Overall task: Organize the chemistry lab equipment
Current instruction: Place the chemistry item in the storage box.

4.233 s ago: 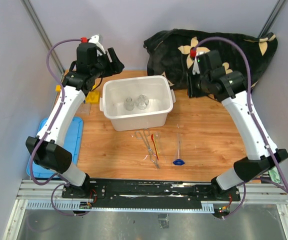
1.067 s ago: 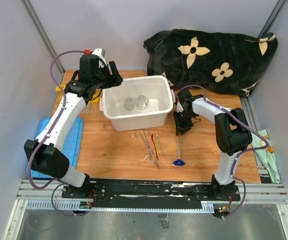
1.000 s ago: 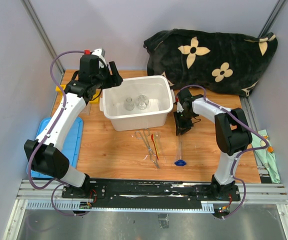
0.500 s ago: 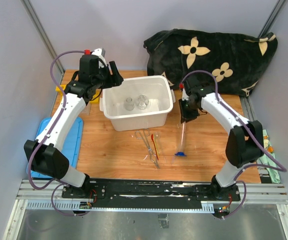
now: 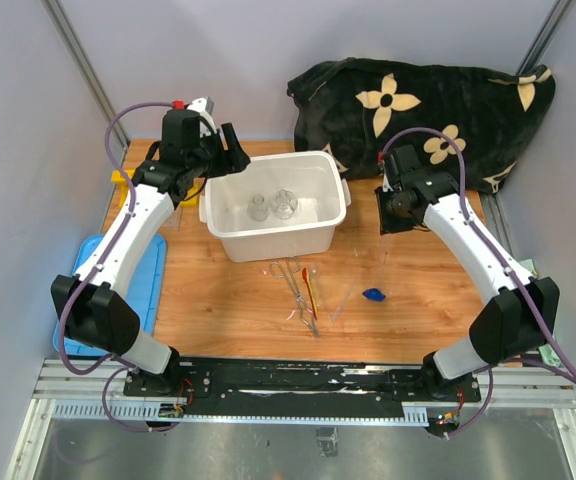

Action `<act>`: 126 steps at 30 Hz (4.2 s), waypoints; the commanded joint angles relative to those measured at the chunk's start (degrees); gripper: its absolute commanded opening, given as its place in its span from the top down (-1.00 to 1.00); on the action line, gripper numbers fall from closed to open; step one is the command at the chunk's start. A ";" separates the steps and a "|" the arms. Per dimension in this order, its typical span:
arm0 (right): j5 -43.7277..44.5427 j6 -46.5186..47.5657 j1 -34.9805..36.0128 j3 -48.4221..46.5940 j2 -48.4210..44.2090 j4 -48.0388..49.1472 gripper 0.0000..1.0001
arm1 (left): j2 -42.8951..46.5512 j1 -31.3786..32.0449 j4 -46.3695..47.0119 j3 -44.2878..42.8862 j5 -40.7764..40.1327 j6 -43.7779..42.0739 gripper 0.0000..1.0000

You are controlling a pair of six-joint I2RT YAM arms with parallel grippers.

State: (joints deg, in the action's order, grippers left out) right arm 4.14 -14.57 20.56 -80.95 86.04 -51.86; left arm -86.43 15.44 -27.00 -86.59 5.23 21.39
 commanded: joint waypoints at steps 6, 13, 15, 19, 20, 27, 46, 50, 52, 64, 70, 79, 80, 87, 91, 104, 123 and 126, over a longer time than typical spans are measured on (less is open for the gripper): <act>8.72 -0.52 0.98 -0.21 -6.57 1.27 0.72 | -0.41 -0.15 2.13 -1.68 1.44 0.66 -0.39; 13.46 1.80 3.07 -2.13 -9.48 3.96 0.78 | 0.01 -0.19 1.94 -1.81 0.96 0.58 -0.40; 14.89 2.58 3.90 -3.36 -9.87 4.46 0.81 | -0.01 -0.15 1.84 -1.92 0.85 0.66 -0.39; 16.67 4.00 5.09 -6.44 -9.70 4.55 0.85 | -0.03 -0.15 1.57 -1.99 1.06 0.78 -0.39; 16.87 4.20 5.34 -7.38 -9.68 4.57 0.85 | -0.05 -0.15 1.57 -1.95 1.03 0.91 -0.40; 19.48 6.58 8.68 -15.51 -8.62 3.98 0.86 | -0.51 -0.45 1.01 -1.33 0.99 1.92 -0.40; 28.68 20.66 19.14 -32.43 0.77 14.01 0.85 | -2.46 -3.98 1.08 -1.91 2.43 4.37 -0.39; 26.50 21.83 19.62 -36.67 3.90 15.37 0.85 | -2.43 -4.04 1.25 -2.29 1.87 4.19 -0.39; 24.26 21.82 19.67 -36.36 4.73 17.77 0.85 | -2.21 -4.06 1.33 -2.27 1.27 4.19 -0.39; 11.93 18.80 19.80 -27.93 8.96 32.74 0.84 | -1.72 -4.85 2.13 -1.48 0.71 4.10 -0.39; 10.09 18.24 19.83 -25.58 12.63 37.48 0.83 | -1.98 -5.20 2.14 -1.56 0.69 4.16 -0.39; 11.95 18.39 19.36 -20.76 16.46 45.92 0.84 | -2.63 -5.68 2.37 -1.70 0.55 4.11 -0.39; 12.76 18.62 19.35 -19.54 16.65 47.55 0.84 | -2.72 -5.75 2.46 -1.74 0.50 4.10 -0.40; 17.69 18.72 18.60 -14.90 18.64 54.93 0.83 | -4.01 -6.49 2.19 -2.82 0.67 4.06 -0.39; 19.72 18.89 18.12 -13.50 19.72 57.91 0.82 | -4.52 -6.78 2.15 -3.44 0.79 3.94 -0.39; 24.75 15.05 17.94 -9.69 22.88 60.16 0.83 | -5.44 -7.09 1.27 -3.90 2.40 3.52 -0.39; 25.65 8.71 17.51 -4.14 25.34 62.40 0.82 | -2.98 -7.18 0.56 -2.15 1.63 3.21 -0.39; 25.70 8.25 17.32 -4.21 25.90 62.40 0.81 | -2.65 -7.29 0.49 -1.93 1.40 3.18 -0.39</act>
State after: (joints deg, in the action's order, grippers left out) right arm 28.69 -3.95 38.74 -85.80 110.43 9.32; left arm -91.37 8.73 -26.28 -89.19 6.72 25.34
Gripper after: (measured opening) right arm 0.237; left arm 0.696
